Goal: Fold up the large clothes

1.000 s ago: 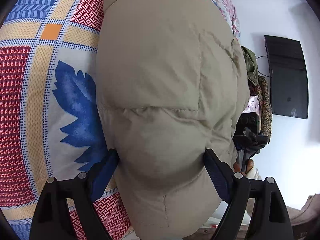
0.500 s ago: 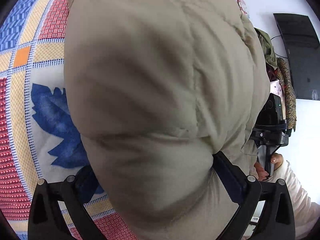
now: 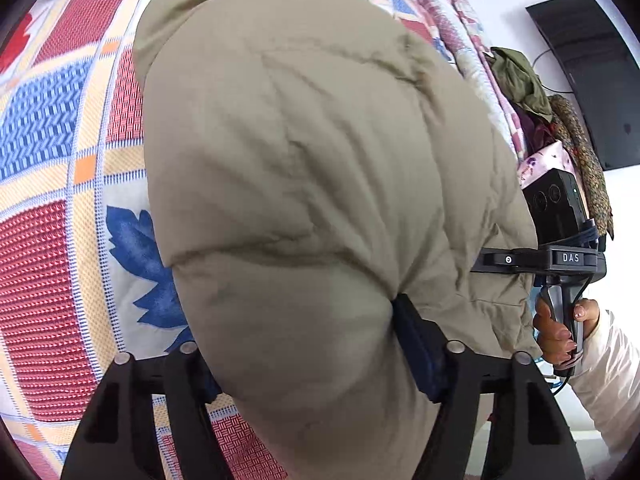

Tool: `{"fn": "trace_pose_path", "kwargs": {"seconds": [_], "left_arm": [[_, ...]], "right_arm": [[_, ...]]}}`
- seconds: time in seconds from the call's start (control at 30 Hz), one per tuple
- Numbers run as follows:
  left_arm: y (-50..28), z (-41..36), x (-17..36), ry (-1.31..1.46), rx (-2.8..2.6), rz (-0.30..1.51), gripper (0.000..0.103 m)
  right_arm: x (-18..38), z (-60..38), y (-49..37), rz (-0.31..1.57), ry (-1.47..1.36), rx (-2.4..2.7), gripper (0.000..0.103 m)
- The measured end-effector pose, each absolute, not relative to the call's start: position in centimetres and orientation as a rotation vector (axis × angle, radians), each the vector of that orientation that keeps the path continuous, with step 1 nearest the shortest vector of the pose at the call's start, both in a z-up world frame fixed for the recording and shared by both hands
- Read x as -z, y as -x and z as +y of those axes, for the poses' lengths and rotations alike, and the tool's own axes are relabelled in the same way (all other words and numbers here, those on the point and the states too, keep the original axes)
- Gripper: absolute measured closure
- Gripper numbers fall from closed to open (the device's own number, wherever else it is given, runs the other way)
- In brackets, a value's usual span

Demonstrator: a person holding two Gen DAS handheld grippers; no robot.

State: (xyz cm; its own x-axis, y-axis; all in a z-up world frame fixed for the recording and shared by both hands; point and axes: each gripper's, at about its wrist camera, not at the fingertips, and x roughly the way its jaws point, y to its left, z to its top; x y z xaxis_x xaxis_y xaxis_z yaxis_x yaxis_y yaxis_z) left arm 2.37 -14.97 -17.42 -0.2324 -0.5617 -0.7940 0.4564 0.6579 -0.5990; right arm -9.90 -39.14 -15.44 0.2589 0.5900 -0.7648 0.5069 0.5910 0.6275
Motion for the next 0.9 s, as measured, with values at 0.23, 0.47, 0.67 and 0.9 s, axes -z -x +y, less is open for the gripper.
{"fn": "trace_pose_path", "kwargs": {"seconds": [0.23,0.47,0.67,0.9], "left_arm": [[-5.2,-13.4,11.9,0.132,0.962,1.434,0.034],[-10.9,-8.7,8.1,0.151,0.885,1.325,0.034],[-16.8,-0.8,7.6,0.157,0.794,1.248,0.034],[-21.1,2.4,11.6,0.134,0.664,1.222,0.034]], "right_arm": [[11.8,-36.8,8.8,1.285,-1.018,-0.182,0.057],[10.3,-32.5,3.1,1.211,-0.988,-0.296,0.057],[10.9,-29.0,-2.8,1.169,-0.956,-0.387,0.057],[14.0,-29.3,-5.9,1.19,-0.917,-0.43,0.057]]}}
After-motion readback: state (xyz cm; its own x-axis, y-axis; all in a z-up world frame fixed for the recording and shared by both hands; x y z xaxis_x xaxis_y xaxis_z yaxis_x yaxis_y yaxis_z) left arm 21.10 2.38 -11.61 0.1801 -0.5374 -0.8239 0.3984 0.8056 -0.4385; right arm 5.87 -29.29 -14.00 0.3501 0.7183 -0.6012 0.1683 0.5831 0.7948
